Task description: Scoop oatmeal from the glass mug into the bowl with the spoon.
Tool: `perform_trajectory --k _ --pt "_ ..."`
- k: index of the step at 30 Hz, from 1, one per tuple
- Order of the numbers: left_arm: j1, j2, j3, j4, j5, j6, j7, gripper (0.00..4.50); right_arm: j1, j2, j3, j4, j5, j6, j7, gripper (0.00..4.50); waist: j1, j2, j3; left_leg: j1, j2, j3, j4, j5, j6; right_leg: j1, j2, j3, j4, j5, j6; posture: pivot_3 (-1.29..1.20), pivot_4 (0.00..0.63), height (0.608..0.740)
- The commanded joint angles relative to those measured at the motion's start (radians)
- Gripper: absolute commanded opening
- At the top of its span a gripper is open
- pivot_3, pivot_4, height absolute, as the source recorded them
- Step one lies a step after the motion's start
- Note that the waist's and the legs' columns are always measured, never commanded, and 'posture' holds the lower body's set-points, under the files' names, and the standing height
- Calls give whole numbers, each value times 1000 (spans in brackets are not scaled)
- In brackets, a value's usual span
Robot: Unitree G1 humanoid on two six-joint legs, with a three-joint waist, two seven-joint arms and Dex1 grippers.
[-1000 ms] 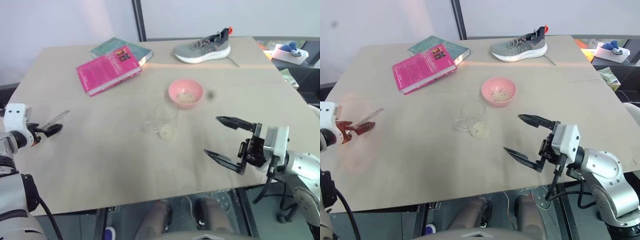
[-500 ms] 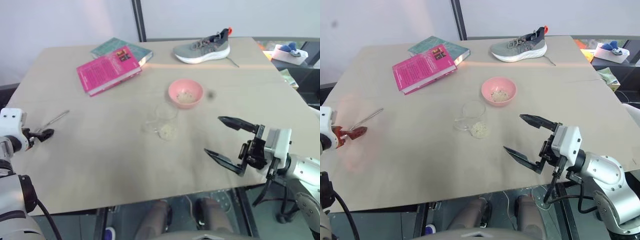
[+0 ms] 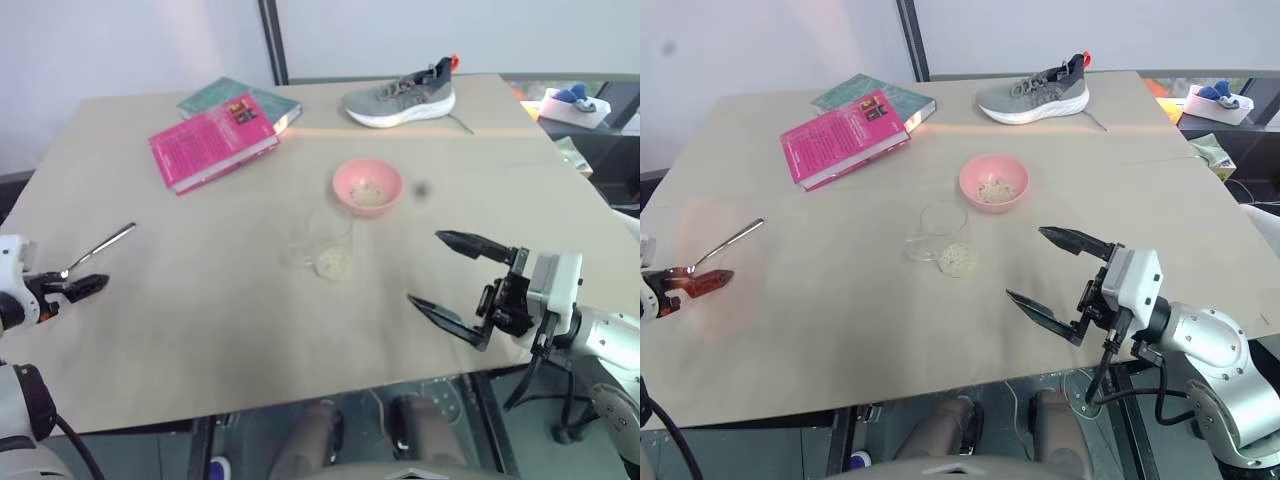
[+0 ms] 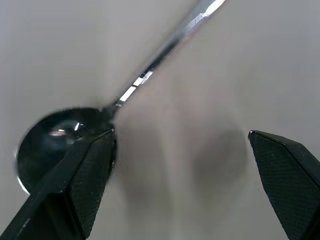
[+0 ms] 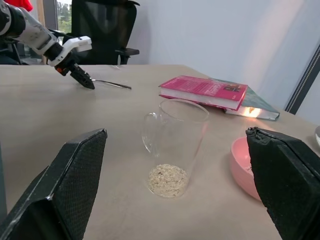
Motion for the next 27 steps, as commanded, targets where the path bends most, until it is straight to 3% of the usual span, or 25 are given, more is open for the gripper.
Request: perform_trajectory --k 1,5,9,12,14,17,19,27 --pt "60 25 28 -19 -34 6 -105 4480 -11 9 -7 -11 7 -20 7 4500 -1 0 0 0 0 0 0 0 0 0 0 0 1 0 0 0 150 740" --pt "137 24 62 -59 -87 23 -222 4480 -16 13 -3 9 5 -28 25 4500 -2 0 0 1 0 2 1 0 0 0 0 2 2 0 0 0 150 740" --pt "178 14 137 -97 -165 5 -236 4480 -26 21 2 27 5 -34 39 4500 -1 0 0 1 0 2 3 -1 1 0 -1 2 4 0 0 0 150 740" --pt "155 8 171 -106 -191 -18 -133 4480 -35 28 7 38 5 -34 44 4500 1 -1 0 1 0 1 5 -1 2 0 -1 1 5 0 0 0 150 740" --pt "99 -5 158 -110 -161 -85 38 4480 -41 32 10 44 0 -36 53 4500 5 -2 -1 1 0 1 5 -1 2 0 -1 1 6 0 0 0 150 740" --pt "-28 -21 50 -89 -32 -49 365 4480 -46 37 11 48 -9 -40 52 4500 25 -4 -2 1 0 -1 7 -1 2 0 -1 0 7 0 0 0 150 740" --pt "-109 -43 -1 -64 18 -1 478 4480 -46 40 9 47 -15 -44 44 4500 26 -5 -2 1 0 0 7 -1 2 0 -1 0 7 0 0 0 150 740" --pt "-303 -128 -93 2 103 82 470 4480 -28 44 0 11 -34 -36 3 4500 17 -5 -2 -1 -2 0 7 0 0 0 0 0 7 0 0 0 150 740"
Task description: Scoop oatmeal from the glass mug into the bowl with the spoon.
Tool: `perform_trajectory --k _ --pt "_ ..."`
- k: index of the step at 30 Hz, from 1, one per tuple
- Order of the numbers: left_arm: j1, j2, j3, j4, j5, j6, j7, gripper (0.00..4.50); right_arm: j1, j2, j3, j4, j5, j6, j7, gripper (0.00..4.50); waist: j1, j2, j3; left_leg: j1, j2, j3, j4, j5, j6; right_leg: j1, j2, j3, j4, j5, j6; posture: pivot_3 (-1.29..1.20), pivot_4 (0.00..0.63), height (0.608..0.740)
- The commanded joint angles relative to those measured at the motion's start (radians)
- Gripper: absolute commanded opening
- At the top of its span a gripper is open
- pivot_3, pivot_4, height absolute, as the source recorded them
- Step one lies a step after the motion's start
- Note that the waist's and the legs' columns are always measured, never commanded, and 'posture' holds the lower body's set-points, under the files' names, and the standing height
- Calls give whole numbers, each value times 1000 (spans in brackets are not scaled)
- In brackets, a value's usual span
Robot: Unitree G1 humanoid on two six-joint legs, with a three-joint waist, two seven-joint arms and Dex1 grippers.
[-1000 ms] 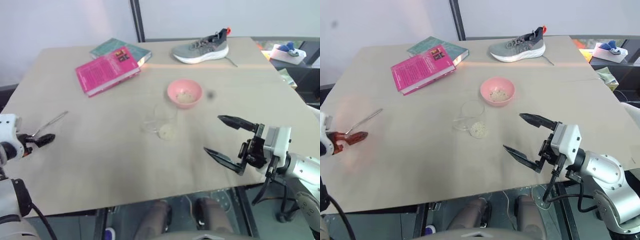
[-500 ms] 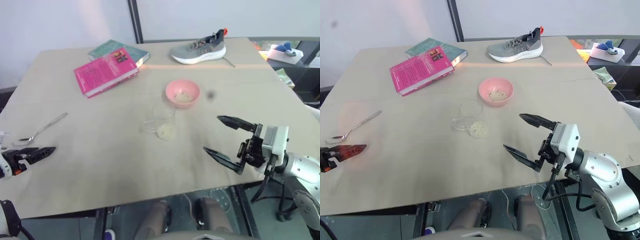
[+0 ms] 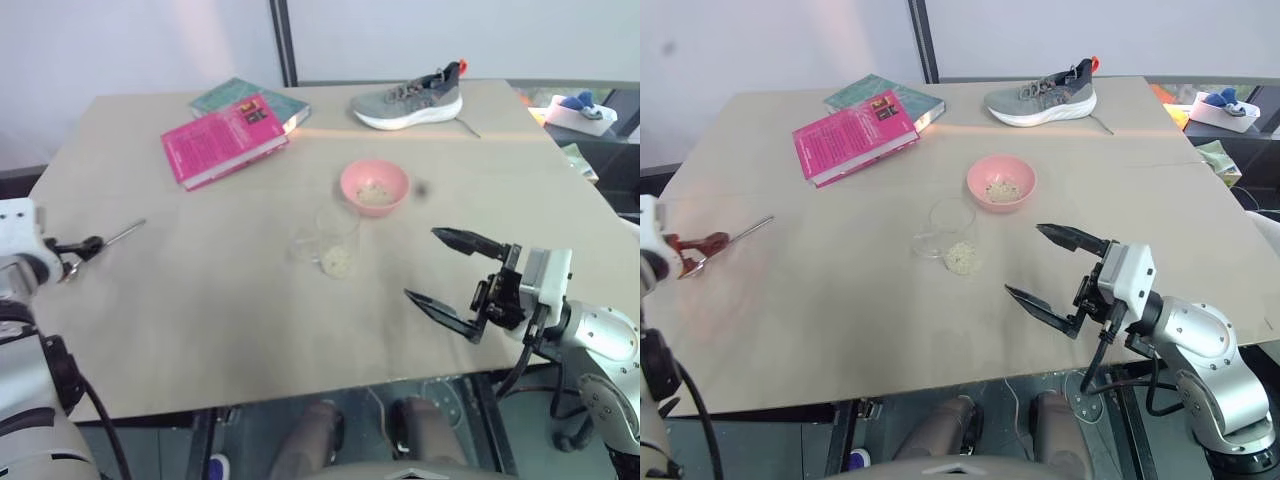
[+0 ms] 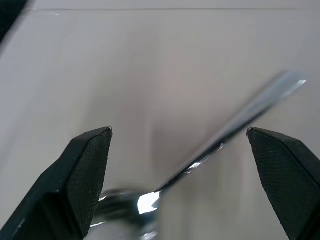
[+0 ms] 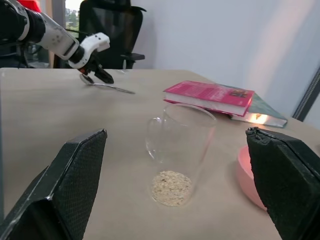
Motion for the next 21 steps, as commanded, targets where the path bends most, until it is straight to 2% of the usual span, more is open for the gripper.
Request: perform_trajectory --k 1,8,18,21 --pt "-29 15 -39 20 51 35 -49 4480 8 1 -22 -60 -1 -10 -22 4500 -11 0 0 0 0 0 0 0 0 0 0 1 0 0 0 0 150 740" --pt "43 58 -51 34 71 100 -140 4480 53 -2 -30 -115 -12 -1 -67 4500 -30 1 0 0 1 2 -1 0 0 -2 -1 3 2 0 0 0 150 740" --pt "171 119 -30 -17 9 136 -516 4480 45 0 -15 -89 -5 -10 -52 4500 -29 3 0 2 1 5 -1 0 1 -2 1 5 3 0 0 0 150 740" --pt "206 118 -22 -41 -7 119 -551 4480 35 0 -10 -77 0 -9 -42 4500 -24 4 0 2 1 5 -1 -1 2 -2 0 5 3 0 0 0 150 740"
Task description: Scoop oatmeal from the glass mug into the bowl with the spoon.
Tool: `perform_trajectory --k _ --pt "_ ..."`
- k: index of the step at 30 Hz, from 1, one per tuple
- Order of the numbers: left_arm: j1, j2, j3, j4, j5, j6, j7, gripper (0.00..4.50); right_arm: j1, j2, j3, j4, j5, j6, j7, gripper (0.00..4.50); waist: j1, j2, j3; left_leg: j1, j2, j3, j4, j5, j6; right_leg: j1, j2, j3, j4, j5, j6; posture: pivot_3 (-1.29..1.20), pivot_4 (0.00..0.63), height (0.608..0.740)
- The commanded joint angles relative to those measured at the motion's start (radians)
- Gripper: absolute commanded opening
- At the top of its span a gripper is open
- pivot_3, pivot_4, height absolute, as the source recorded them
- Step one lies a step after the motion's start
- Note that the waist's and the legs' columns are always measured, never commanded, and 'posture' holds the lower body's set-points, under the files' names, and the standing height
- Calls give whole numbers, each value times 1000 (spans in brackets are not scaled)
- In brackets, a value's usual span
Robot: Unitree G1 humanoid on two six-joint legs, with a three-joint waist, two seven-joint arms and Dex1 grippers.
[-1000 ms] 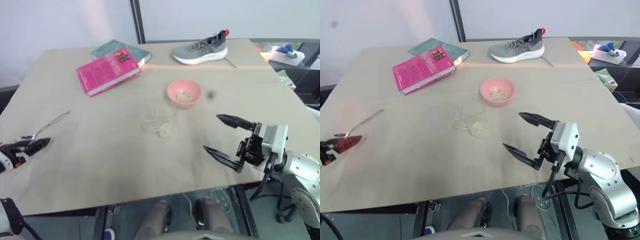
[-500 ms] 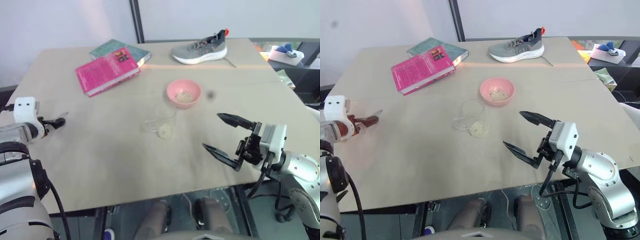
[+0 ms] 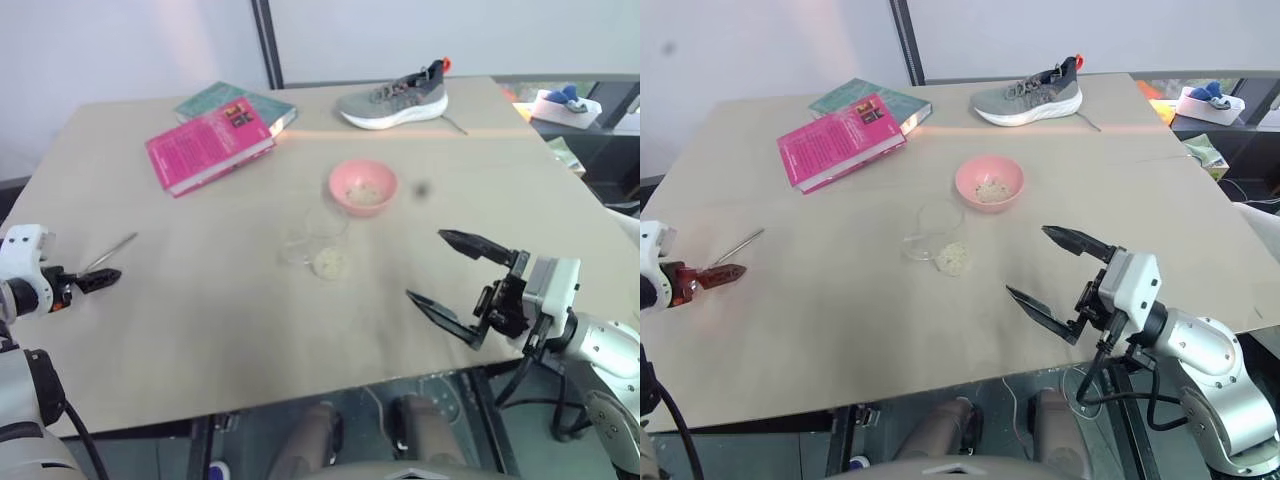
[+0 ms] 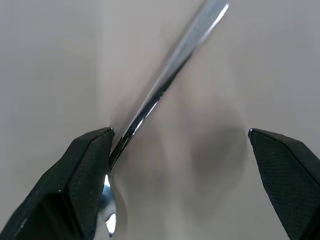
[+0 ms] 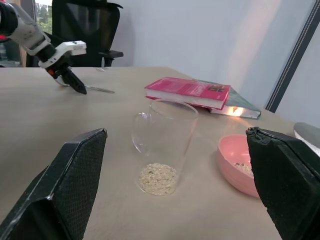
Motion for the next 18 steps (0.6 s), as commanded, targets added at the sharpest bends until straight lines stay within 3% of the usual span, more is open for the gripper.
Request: perform_trajectory --k 1,4,18 --pt "50 -6 2 -11 -17 -9 -33 4480 -18 0 -3 -6 15 -12 16 4500 1 0 0 0 0 0 0 0 0 0 0 0 0 0 0 0 150 740" --pt "70 -23 17 -30 -26 -85 75 4480 -21 0 -1 -2 22 -9 28 4500 3 1 0 0 0 0 0 0 0 0 -1 0 0 0 0 0 150 740" --pt "-51 -34 -47 17 28 -160 125 4480 36 -53 -34 -42 92 -12 121 4500 4 0 0 -1 0 -3 0 0 0 1 -1 -2 0 0 0 0 150 740"
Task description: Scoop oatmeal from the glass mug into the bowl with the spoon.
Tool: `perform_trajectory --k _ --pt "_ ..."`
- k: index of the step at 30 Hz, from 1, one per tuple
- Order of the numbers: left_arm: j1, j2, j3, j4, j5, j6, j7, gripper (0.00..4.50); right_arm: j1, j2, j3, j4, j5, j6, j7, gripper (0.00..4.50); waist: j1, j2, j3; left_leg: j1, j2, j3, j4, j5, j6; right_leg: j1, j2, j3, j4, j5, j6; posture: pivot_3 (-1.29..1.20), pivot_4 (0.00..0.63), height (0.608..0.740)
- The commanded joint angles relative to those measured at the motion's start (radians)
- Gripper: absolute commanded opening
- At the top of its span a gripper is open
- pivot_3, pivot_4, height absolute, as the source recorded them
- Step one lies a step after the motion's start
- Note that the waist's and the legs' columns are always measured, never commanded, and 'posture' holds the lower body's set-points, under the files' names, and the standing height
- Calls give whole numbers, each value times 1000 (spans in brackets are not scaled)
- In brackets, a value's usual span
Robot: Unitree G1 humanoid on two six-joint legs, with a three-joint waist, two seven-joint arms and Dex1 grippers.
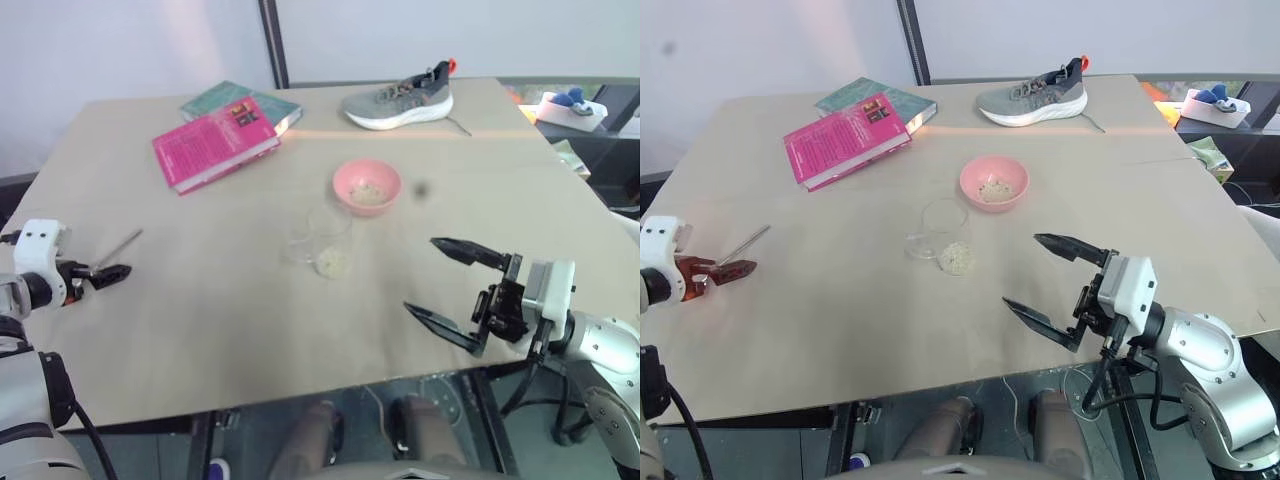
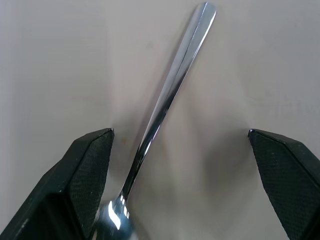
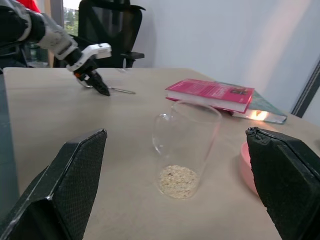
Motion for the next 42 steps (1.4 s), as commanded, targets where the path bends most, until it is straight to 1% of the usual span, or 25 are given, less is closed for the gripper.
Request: perform_trajectory --k 1,9,16,17,18,19,21,22,23,25,26,29,31,35,38,40,42 --pt "-27 11 -6 18 14 -23 4 4480 20 -29 -40 -54 53 -13 45 4500 0 0 0 -1 0 0 0 0 -1 0 0 0 0 0 0 0 150 740" --pt "-12 11 -14 32 38 -38 2 4480 4 -93 -61 -51 114 -7 118 4500 -1 0 0 -1 0 0 0 0 1 0 0 0 0 0 0 0 150 740" --pt "4 21 14 40 24 -26 27 4480 -19 -100 -56 -40 118 -1 120 4500 -1 0 0 -1 1 0 0 0 1 0 -1 0 0 0 0 0 150 740" --pt "8 23 14 41 24 -21 22 3971 -20 -99 -53 -41 118 1 119 4500 -2 0 0 -1 1 0 0 0 1 0 -1 0 0 0 0 0 150 740" --pt "15 25 17 42 23 -19 21 3680 -21 -99 -52 -43 118 3 117 4500 -3 0 0 -1 1 0 0 0 1 0 -1 0 0 0 0 0 150 740" --pt "20 26 19 43 21 -18 21 3161 -21 -100 -52 -45 119 6 116 4500 -4 0 0 -1 1 0 0 0 1 0 -1 0 0 0 0 0 150 740" --pt "27 26 25 42 13 -16 14 2366 -21 -101 -52 -46 120 9 116 4500 -6 0 0 0 1 0 0 -1 1 0 -1 1 0 0 0 0 150 740" --pt "31 26 28 41 10 -17 13 1779 -22 -101 -51 -45 118 12 117 4500 -6 0 0 0 1 0 0 -1 1 0 -1 1 0 0 0 0 150 740" --pt "35 26 35 40 4 -21 14 1465 -24 -101 -48 -44 117 15 116 4500 -6 0 0 0 1 0 0 -1 1 0 0 1 0 0 0 0 150 740" --pt "39 30 57 39 -16 -21 30 464 -29 -99 -42 -41 110 21 113 4500 -6 0 0 0 1 0 0 -1 1 0 0 1 0 0 0 0 150 740" --pt "40 32 72 36 -31 -16 28 36 -33 -97 -37 -38 103 24 109 4500 -5 0 0 0 1 0 0 -1 1 0 0 1 0 0 0 0 150 740" --pt "59 43 106 19 -72 -19 -18 36 -36 -84 -31 -34 87 30 80 4500 -3 0 0 0 1 0 0 -1 1 0 -1 0 0 0 0 0 150 740" --pt "70 50 143 -8 -114 -27 -58 36 -43 -71 -22 -29 55 43 34 4500 -4 0 0 -1 1 0 0 0 1 0 -1 0 0 0 0 0 150 740" --pt "92 42 205 -134 -206 12 -135 36 -74 -40 1 -21 13 65 -31 4500 1 -3 1 -2 1 0 0 0 0 -1 -1 0 0 0 0 0 150 740" --pt "181 -26 290 -413 -313 33 -121 36 -117 -34 3 -15 4 82 -52 4500 3 -3 1 -2 1 -1 0 0 -1 -1 -2 0 -1 0 0 0 150 740" --pt "219 -96 337 -664 -401 88 -69 36 -178 -48 -9 -27 -62 147 -147 4500 4 -2 2 -2 1 -1 0 1 -1 -1 -2 0 -3 0 0 0 150 740" --pt "219 -164 358 -867 -470 130 -8 36 -256 -62 -19 -35 -60 231 -206 4500 10 -3 2 -3 1 -1 1 1 -1 -1 -3 2 -2 0 0 0 150 740"
